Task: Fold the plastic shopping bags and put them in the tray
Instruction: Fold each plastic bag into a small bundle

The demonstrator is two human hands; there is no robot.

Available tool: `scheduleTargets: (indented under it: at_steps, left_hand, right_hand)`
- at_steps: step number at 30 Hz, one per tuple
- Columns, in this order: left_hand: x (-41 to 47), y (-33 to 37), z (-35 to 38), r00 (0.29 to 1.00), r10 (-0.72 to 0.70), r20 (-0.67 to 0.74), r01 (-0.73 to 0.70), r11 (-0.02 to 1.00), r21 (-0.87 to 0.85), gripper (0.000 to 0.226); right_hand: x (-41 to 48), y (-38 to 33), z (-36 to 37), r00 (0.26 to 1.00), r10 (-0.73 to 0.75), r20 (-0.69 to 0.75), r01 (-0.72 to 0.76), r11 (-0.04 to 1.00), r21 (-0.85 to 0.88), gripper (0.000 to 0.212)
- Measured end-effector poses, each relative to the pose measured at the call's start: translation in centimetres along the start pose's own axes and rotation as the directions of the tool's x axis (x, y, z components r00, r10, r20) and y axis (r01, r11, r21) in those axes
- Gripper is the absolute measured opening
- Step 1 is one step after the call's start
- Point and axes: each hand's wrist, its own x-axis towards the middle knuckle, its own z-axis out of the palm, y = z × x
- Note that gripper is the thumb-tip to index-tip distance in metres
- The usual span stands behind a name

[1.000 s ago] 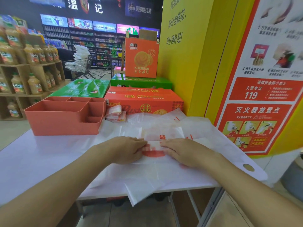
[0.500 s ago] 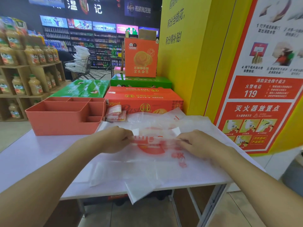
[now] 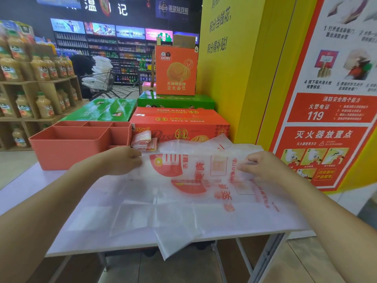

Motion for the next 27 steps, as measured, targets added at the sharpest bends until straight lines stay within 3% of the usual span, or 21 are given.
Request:
scheduleTargets:
  at_steps: [4, 8, 10, 11, 14, 20, 22, 23, 25, 27]
  left_hand:
    - [0.9, -1.4, 0.4, 0.998, -0.029, -0.056, 0.026, 0.998, -0.057, 0.022]
    - [1.6, -2.3, 1.1, 0.988, -0.108, -0.108, 0.114, 0.992, 0.051, 0.028]
    - [1.8, -2.5, 1.4, 0.977, -0.16, -0.138, 0.173, 0.981, 0.093, 0.036]
    - [1.9, -2.5, 1.5, 0.972, -0.185, -0.142, 0.2, 0.975, 0.1, 0.04]
    - [1.8, -2.4, 1.1, 0.96, -0.264, -0.095, 0.271, 0.961, 0.063, 0.042]
    - [1.9, -1.7, -0.5, 0.928, -0.368, 0.058, 0.372, 0.923, -0.098, 0.029]
    - [1.5, -1.7, -0.7, 0.917, -0.385, 0.109, 0.39, 0.92, -0.035, 0.028]
    - [1.3, -1.6, -0.7, 0.909, -0.406, 0.089, 0.404, 0.914, 0.039, 0.028]
    - [0.9, -1.1, -0.4, 0.903, -0.423, -0.077, 0.428, 0.869, 0.248, 0.029]
    - [0.5, 0.0, 0.2, 0.909, -0.345, -0.236, 0.415, 0.806, 0.421, 0.028]
  right_hand:
    - [0.8, 1.0, 0.6, 0.995, 0.083, -0.047, -0.081, 0.996, 0.047, 0.056]
    - [1.3, 1.2, 1.8, 0.989, 0.12, -0.083, -0.116, 0.992, 0.055, 0.061]
    - [1.6, 1.7, 2.1, 0.988, 0.111, -0.106, -0.11, 0.994, 0.013, 0.036]
    - [1.6, 1.9, 2.3, 0.988, 0.106, -0.115, -0.104, 0.994, 0.026, 0.036]
    - [1.7, 2.0, 2.6, 0.985, 0.12, -0.122, -0.118, 0.993, 0.018, 0.05]
    - [1.8, 2.6, 2.6, 0.98, 0.135, -0.149, -0.151, 0.983, -0.103, 0.036]
    - [1.7, 2.6, 2.5, 0.979, 0.157, -0.129, -0.178, 0.97, -0.166, 0.027]
    - [1.7, 2.6, 2.5, 0.98, 0.162, -0.119, -0.182, 0.965, -0.189, 0.037]
    - [1.7, 2.5, 2.4, 0.979, 0.149, -0.136, -0.179, 0.953, -0.246, 0.064]
    - [1.6, 2.1, 2.5, 0.978, 0.125, -0.166, -0.173, 0.931, -0.321, 0.076]
